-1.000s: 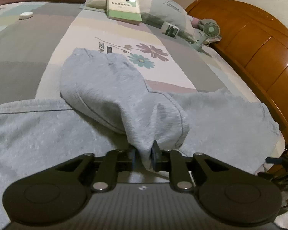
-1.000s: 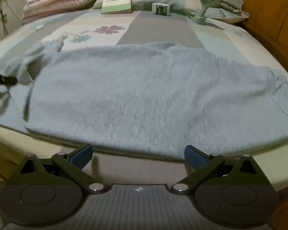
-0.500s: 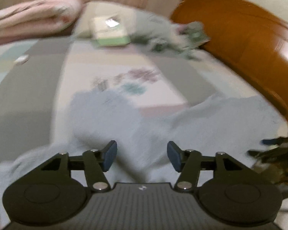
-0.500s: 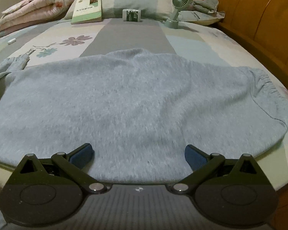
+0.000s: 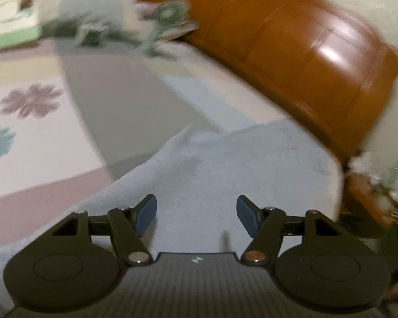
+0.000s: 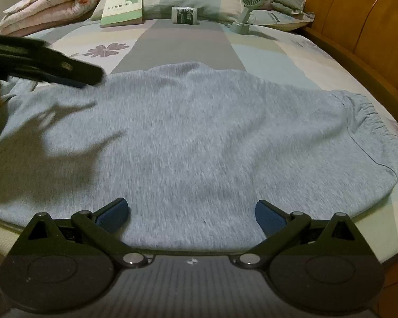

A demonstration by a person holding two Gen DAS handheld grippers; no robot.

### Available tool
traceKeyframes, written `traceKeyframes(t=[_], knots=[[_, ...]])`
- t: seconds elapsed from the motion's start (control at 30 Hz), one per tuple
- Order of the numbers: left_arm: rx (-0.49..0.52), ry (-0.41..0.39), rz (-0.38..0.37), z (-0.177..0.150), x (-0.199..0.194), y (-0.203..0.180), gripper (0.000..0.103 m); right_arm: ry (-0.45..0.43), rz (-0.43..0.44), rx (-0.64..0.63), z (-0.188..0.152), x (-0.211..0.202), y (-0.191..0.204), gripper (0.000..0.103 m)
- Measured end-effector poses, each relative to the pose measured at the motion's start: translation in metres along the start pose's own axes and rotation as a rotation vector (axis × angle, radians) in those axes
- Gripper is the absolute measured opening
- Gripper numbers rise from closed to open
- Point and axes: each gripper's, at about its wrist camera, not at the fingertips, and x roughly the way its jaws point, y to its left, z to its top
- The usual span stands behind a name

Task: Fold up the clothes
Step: 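Release the fabric with the left gripper and hover both grippers over the pants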

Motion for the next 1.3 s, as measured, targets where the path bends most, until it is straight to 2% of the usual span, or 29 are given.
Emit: traceKeyframes(t=[0.07,0.1,0.2,0.37,0.53,0.63,0.7,0.8,0.87,1.0,1.1,1.3], knots=[[-0.021,0.03,0.044,-0.009,0.003,0.007,0.066,0.0,0.004,-0.001,0.0,0.0,-0.001,0.103],[-0.032,0.045,0.065,-0.013,0.004,0.01,0.069,-0.001,0.006,-0.002,-0.001,0.0,-0.001,0.103],[-0.052,0.054,0.031,-0.029,-0.019,0.018,0.069,-0.005,0.011,-0.005,-0.002,0.001,-0.002,0.103],[-0.049,0.038,-0.012,0.0,-0.002,0.007,0.072,0.016,0.006,-0.011,0.005,0.0,-0.003,0.103],[-0.045,0.022,-0.056,0.028,0.016,-0.003,0.075,-0.035,-0.017,-0.043,0.026,-0.006,-0.007,0.103],[-0.044,0.013,-0.081,0.045,0.026,-0.01,0.075,-0.017,-0.033,-0.015,0.03,0.004,-0.015,0.103],[-0.069,0.023,-0.089,0.049,0.051,-0.007,0.075,0.01,-0.036,0.007,0.026,0.011,-0.02,0.103],[-0.123,0.061,0.025,0.043,0.074,0.006,0.072,0.005,-0.021,0.033,0.015,0.01,-0.028,0.103],[-0.144,0.041,-0.002,0.041,0.068,0.012,0.074,0.0,-0.023,0.028,0.008,0.007,-0.032,0.103],[-0.124,0.068,0.012,0.05,0.059,0.001,0.075,-0.007,-0.02,0.013,0.008,0.0,-0.036,0.103],[-0.08,0.06,-0.042,0.064,0.063,-0.014,0.079,-0.051,-0.04,-0.012,0.021,-0.002,-0.046,0.103],[-0.01,0.062,-0.122,0.084,0.104,-0.046,0.079,-0.095,-0.057,-0.023,0.058,0.017,-0.089,0.103]])
